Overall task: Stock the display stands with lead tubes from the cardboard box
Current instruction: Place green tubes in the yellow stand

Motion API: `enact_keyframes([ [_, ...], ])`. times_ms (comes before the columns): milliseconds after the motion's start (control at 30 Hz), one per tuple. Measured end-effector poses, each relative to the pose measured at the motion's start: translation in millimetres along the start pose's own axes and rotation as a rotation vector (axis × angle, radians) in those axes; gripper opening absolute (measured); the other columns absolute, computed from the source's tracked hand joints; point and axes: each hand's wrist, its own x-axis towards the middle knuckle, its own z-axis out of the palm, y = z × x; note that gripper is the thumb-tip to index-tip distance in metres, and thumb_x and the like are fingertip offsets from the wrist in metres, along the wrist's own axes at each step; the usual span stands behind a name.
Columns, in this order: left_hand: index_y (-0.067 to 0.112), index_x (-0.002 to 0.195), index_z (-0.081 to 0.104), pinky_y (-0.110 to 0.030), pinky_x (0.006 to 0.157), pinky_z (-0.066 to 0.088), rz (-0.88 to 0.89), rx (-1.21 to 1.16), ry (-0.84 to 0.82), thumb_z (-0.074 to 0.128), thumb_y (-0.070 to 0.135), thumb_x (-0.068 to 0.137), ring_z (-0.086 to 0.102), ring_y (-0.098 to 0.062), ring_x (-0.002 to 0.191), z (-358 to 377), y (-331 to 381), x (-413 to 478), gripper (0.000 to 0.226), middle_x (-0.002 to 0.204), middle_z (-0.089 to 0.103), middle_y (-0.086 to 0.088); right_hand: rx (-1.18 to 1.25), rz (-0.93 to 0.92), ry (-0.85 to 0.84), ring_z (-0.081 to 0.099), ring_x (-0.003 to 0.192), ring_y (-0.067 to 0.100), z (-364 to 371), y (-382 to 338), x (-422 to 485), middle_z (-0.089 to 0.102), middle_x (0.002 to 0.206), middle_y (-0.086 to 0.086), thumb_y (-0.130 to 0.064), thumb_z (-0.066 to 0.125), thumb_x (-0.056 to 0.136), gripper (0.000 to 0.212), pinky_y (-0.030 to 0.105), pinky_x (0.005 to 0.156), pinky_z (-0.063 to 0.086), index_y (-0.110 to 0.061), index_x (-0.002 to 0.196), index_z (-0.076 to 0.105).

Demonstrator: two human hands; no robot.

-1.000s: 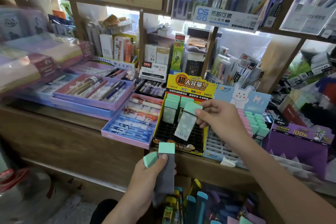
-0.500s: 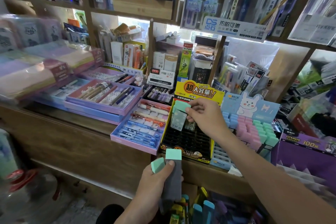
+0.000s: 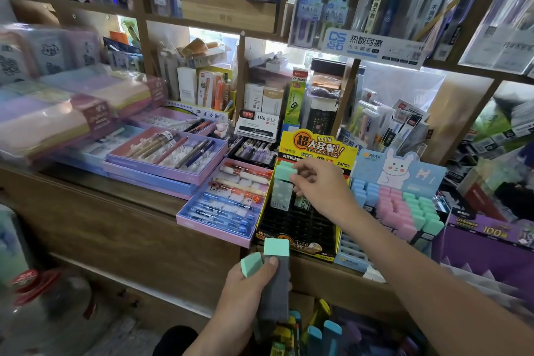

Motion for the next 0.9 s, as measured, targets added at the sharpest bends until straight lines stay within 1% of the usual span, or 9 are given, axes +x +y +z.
enact_keyframes([
  [133,0.010,0.120,0.063,-0.033,0.069,0.058,0.000,0.008,0.001,0.072,0.026,0.090,0.077,-0.028,0.089,-1,0,0,0.036,0.098,0.078,-0.014,0.002,0.005,-0.017,0.073,0.068,0.013,-2,0,1,0.072,0.084,0.009,-0.008,0.069,0.096,0.012,0.025,0.067,0.063,-0.013,0.106,0.070],
  [233,0.009,0.119,0.064,-0.032,0.067,0.059,0.005,-0.003,-0.009,0.072,0.025,0.089,0.077,-0.027,0.087,0,-1,0,0.035,0.097,0.078,-0.015,-0.032,0.015,-0.060,0.074,0.069,0.014,-3,1,1,0.072,0.085,0.007,-0.008,0.070,0.095,0.013,0.031,0.070,0.064,-0.012,0.108,0.071],
  [367,0.008,0.117,0.064,-0.031,0.065,0.059,0.011,-0.012,-0.015,0.071,0.023,0.090,0.077,-0.027,0.084,1,0,-1,0.031,0.097,0.078,-0.016,-0.042,0.004,-0.030,0.074,0.070,0.010,-2,5,-2,0.072,0.085,0.007,-0.006,0.068,0.096,0.018,0.031,0.072,0.064,-0.010,0.113,0.070],
  [433,0.008,0.117,0.064,-0.030,0.064,0.059,0.012,-0.008,-0.015,0.071,0.022,0.091,0.077,-0.027,0.083,1,1,-1,0.030,0.096,0.078,-0.016,-0.036,-0.006,-0.021,0.073,0.071,0.007,1,7,-4,0.072,0.083,0.005,-0.004,0.068,0.096,0.020,0.031,0.072,0.065,-0.016,0.113,0.067],
  [533,0.011,0.116,0.064,-0.029,0.062,0.059,0.007,-0.001,-0.013,0.072,0.023,0.090,0.078,-0.025,0.083,1,1,-2,0.030,0.094,0.079,-0.013,-0.164,-0.090,-0.039,0.072,0.073,0.011,6,10,-8,0.070,0.081,-0.002,-0.010,0.067,0.098,0.017,0.041,0.073,0.064,-0.020,0.111,0.064],
  [633,0.011,0.116,0.064,-0.029,0.063,0.059,0.017,0.004,-0.020,0.070,0.023,0.092,0.077,-0.025,0.084,2,2,-2,0.028,0.094,0.079,-0.013,-0.331,-0.184,-0.018,0.071,0.081,0.022,6,11,-11,0.074,0.088,0.000,-0.019,0.066,0.099,0.017,0.047,0.073,0.060,-0.018,0.116,0.067],
  [733,0.010,0.114,0.064,-0.027,0.059,0.059,0.021,-0.010,-0.031,0.068,0.020,0.094,0.077,-0.023,0.079,3,3,-4,0.023,0.091,0.079,-0.013,-0.364,-0.191,-0.013,0.070,0.087,0.022,1,7,-11,0.075,0.096,0.001,-0.020,0.067,0.098,0.022,0.047,0.078,0.060,-0.017,0.120,0.069],
  [800,0.010,0.113,0.064,-0.027,0.057,0.059,0.023,-0.016,-0.034,0.067,0.019,0.094,0.077,-0.022,0.075,3,3,-5,0.021,0.090,0.079,-0.014,-0.357,-0.175,-0.021,0.068,0.085,0.019,-1,6,-15,0.073,0.093,-0.002,-0.018,0.068,0.098,0.025,0.044,0.079,0.059,-0.016,0.123,0.068],
  [900,0.010,0.112,0.065,-0.027,0.058,0.059,0.039,-0.018,-0.032,0.068,0.020,0.093,0.077,-0.023,0.075,3,2,-4,0.021,0.091,0.078,-0.014,-0.241,-0.103,-0.018,0.063,0.077,0.004,-2,5,-28,0.066,0.084,-0.012,-0.017,0.068,0.097,0.014,0.028,0.070,0.055,-0.019,0.110,0.072],
])
